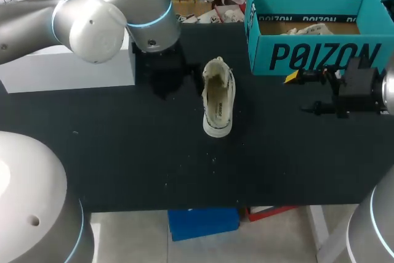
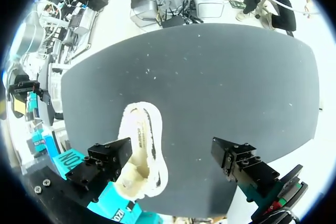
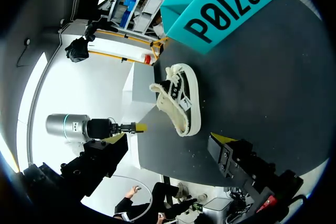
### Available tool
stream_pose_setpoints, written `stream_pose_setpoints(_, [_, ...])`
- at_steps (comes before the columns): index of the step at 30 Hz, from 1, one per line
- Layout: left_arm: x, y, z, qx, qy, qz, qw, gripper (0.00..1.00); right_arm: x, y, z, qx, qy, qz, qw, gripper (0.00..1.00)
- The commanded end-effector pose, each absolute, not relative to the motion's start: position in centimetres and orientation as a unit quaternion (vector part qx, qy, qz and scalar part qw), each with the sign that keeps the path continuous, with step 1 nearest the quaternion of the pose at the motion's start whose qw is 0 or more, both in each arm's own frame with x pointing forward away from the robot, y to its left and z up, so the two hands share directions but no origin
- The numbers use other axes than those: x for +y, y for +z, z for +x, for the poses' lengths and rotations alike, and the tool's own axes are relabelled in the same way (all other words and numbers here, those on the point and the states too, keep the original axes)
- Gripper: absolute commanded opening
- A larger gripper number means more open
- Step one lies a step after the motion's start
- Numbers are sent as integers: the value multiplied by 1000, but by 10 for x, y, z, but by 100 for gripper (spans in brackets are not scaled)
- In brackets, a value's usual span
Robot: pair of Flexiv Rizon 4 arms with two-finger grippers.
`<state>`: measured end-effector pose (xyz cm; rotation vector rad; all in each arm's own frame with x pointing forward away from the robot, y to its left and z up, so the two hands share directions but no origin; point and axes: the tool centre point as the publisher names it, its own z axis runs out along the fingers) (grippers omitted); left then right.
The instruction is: Take the shoe out of the shoebox, open the shoe tongue, remove and reinsert the insole, then place the shoe into the shoebox
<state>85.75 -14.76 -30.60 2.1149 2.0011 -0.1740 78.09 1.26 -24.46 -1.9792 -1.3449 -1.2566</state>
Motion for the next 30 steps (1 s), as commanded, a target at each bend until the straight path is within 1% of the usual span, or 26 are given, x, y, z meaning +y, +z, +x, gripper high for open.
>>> stream_pose_setpoints(1, [-149,-311,863,680,-62,721,113,100,13,-244,781,-486,-453,-715,218,100])
stream_pose_setpoints(21, [-159,-323,893,672,-61,729,114,100,13,-244,781,-486,-453,-715,218,100])
stream_pose_setpoints(27, [-163,-323,892,669,-69,731,118,100,13,-244,781,-486,-453,-715,218,100])
stream_pose_setpoints(30, [-164,-318,891,667,-82,729,132,100,13,-244,781,-486,-453,-715,218,100])
